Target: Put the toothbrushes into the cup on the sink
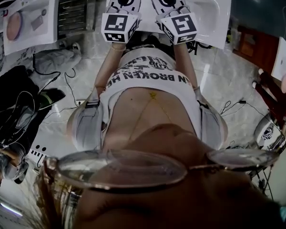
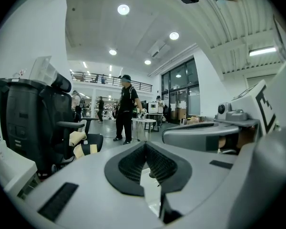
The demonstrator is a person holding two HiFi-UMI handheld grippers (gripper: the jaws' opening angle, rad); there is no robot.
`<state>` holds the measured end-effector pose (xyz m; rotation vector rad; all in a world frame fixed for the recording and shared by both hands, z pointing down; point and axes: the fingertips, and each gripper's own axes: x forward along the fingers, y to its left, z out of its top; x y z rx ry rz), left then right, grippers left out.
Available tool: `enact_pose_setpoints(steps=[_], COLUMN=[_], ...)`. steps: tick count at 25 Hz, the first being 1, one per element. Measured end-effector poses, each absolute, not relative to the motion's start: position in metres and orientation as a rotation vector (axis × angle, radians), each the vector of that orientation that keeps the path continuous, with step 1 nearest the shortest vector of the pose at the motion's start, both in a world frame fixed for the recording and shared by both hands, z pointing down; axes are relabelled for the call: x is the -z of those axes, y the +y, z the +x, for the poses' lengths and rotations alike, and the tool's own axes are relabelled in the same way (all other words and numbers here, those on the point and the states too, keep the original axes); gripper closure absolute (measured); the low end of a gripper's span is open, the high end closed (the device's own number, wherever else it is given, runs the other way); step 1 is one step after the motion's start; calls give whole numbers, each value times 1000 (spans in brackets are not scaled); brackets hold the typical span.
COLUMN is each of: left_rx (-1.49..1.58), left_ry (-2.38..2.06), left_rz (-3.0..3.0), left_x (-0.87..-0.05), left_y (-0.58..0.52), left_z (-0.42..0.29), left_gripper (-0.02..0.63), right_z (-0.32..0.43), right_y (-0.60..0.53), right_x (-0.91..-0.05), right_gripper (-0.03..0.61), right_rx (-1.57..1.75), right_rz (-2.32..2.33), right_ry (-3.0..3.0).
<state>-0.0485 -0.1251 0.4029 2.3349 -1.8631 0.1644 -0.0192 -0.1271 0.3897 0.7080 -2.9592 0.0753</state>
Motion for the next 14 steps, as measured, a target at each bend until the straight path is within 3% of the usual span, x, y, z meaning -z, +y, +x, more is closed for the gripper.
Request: enact_pose_setpoints(steps=[14], left_rx=[-168], left_ry=[-1915], left_rz=[2301], left_x=[-399], left_y=[-118], left_z=[-26], left_gripper=[600], right_z=[7], right_y=[-120], right_x=[-386], right_gripper=[548], right_rx=[-73], right_rz=[650], right_ry=[-2984])
